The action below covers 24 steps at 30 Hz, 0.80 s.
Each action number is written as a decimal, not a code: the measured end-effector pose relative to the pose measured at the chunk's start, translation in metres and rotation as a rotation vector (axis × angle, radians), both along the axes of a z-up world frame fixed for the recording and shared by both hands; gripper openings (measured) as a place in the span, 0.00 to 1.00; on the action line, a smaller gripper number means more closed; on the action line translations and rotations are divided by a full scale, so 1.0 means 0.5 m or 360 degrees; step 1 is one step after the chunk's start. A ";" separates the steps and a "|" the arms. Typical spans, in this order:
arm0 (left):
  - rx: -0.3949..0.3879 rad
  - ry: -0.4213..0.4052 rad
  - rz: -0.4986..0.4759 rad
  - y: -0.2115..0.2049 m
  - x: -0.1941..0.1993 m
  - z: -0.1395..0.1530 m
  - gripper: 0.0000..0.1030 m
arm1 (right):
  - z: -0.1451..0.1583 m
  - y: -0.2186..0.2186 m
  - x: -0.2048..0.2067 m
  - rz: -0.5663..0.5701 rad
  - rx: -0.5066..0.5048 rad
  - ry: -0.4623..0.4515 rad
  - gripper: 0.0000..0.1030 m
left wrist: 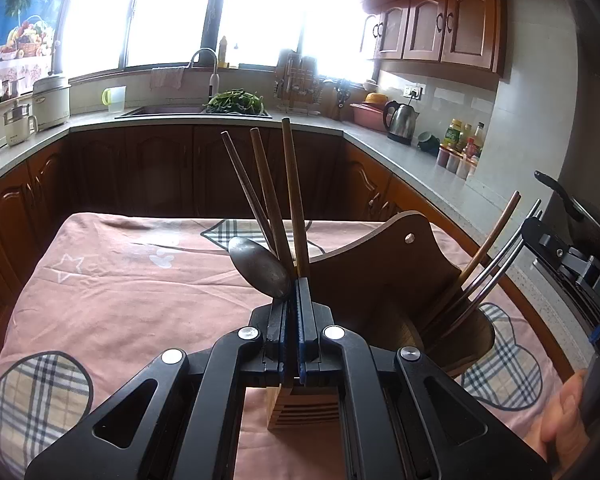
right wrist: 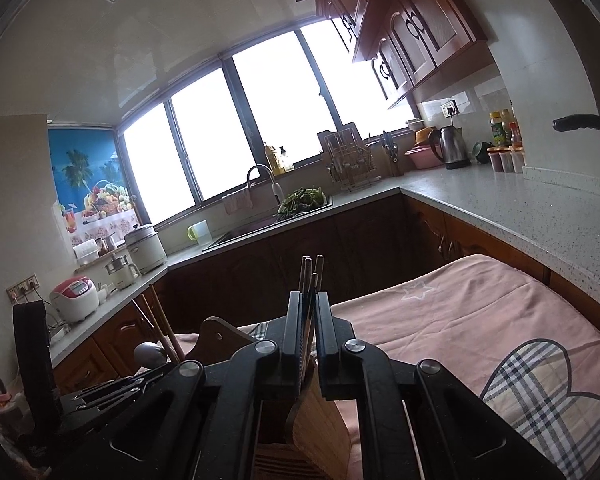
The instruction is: Organize utensils
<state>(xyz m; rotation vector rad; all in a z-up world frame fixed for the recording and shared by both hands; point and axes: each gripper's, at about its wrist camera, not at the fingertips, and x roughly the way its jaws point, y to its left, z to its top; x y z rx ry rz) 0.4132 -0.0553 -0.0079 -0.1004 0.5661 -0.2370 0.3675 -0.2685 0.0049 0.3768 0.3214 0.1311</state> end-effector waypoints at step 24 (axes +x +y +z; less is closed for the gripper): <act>-0.0135 -0.0085 0.0157 0.087 -0.120 0.056 0.99 | 0.045 -0.029 -0.085 0.0038 0.0127 0.0011 1.00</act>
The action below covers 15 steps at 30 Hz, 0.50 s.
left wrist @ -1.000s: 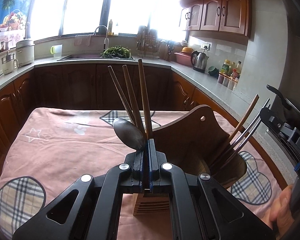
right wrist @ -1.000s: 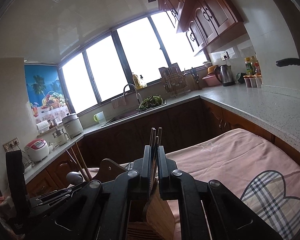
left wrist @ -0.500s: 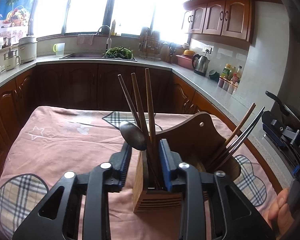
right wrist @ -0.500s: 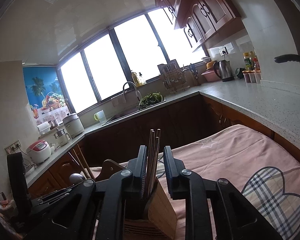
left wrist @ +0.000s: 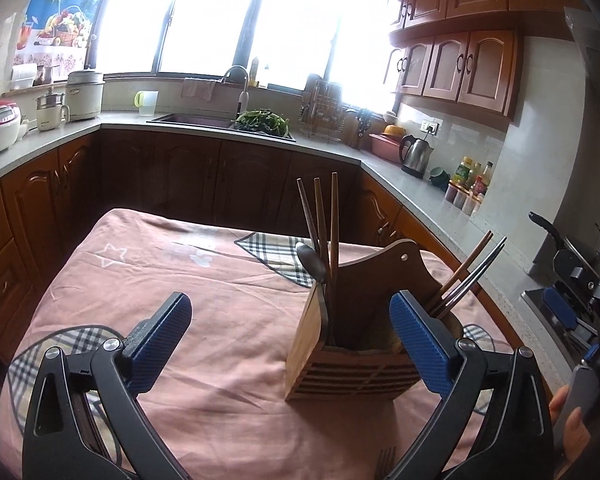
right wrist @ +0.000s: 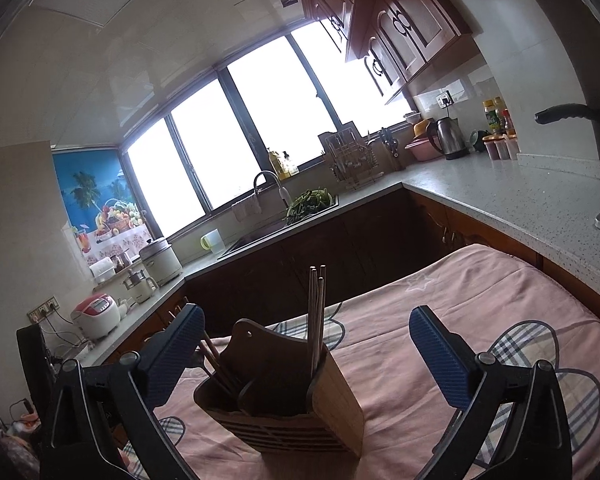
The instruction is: Organize utensils
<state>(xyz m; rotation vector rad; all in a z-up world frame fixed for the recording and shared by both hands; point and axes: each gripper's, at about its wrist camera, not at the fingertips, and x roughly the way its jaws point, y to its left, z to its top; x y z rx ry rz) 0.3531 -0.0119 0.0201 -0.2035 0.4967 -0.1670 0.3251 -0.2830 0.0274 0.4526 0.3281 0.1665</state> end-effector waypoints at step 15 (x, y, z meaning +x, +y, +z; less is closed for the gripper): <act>-0.0136 0.0008 0.0017 0.043 -0.142 0.015 1.00 | 0.022 0.032 -0.107 0.0094 0.0008 0.0011 1.00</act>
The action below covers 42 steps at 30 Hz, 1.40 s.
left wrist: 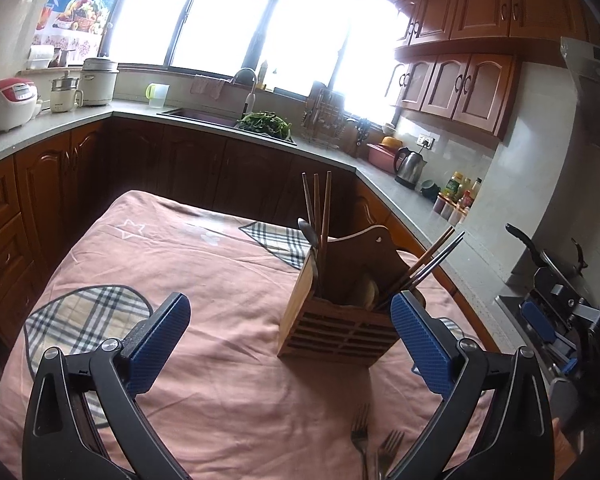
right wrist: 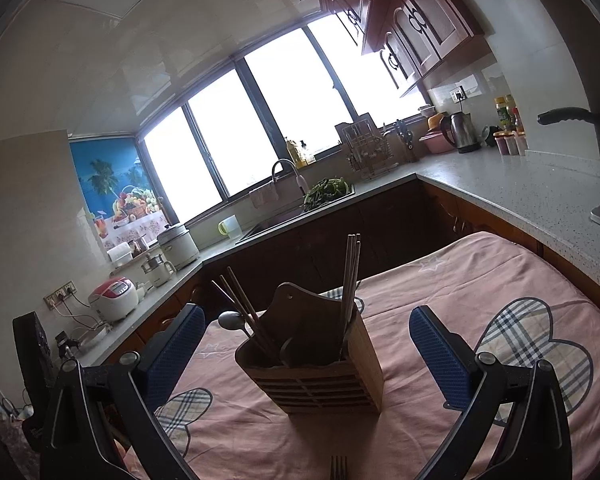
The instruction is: Organize utensils
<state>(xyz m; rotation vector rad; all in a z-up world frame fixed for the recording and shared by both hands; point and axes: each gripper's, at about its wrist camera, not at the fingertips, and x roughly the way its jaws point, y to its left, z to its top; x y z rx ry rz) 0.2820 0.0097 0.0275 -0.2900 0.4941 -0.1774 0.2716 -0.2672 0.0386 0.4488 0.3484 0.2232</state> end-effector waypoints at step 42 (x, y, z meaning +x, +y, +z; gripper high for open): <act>0.0126 -0.0015 0.0104 0.019 -0.310 -0.002 1.00 | 0.003 0.038 -0.266 0.0077 -0.0172 -0.0040 1.00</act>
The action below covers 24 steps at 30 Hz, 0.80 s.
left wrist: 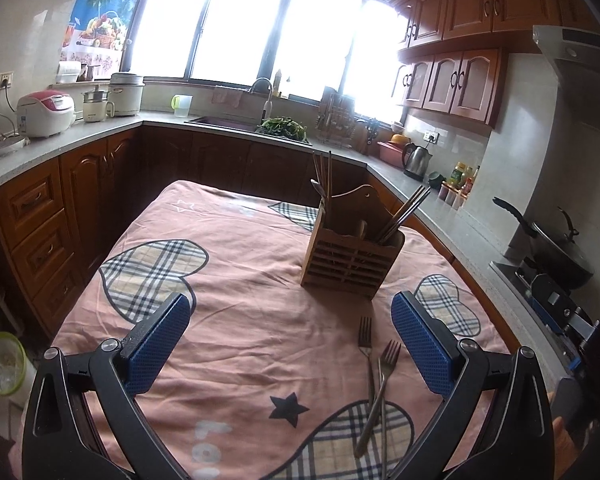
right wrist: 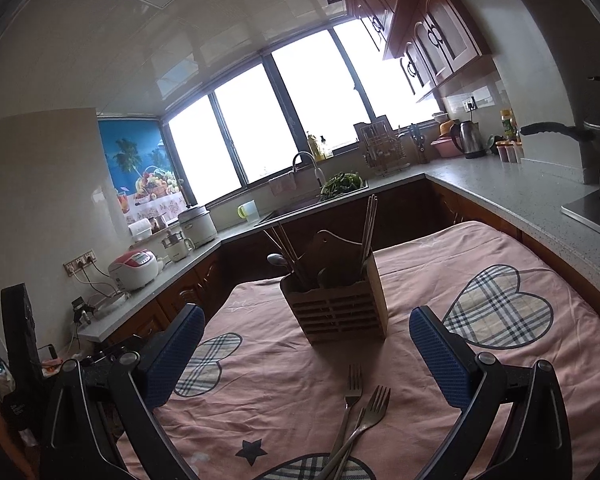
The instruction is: Organize utensils
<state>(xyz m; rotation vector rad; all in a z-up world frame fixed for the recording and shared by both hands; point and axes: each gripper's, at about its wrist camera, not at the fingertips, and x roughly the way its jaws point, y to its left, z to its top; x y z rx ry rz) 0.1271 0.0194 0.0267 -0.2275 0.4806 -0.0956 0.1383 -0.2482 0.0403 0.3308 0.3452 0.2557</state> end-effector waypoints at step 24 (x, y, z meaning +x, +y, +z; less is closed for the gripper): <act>0.0376 -0.0164 0.0021 -0.050 -0.153 -0.028 1.00 | 0.013 0.034 -0.161 -0.0131 -0.0485 -0.0166 1.00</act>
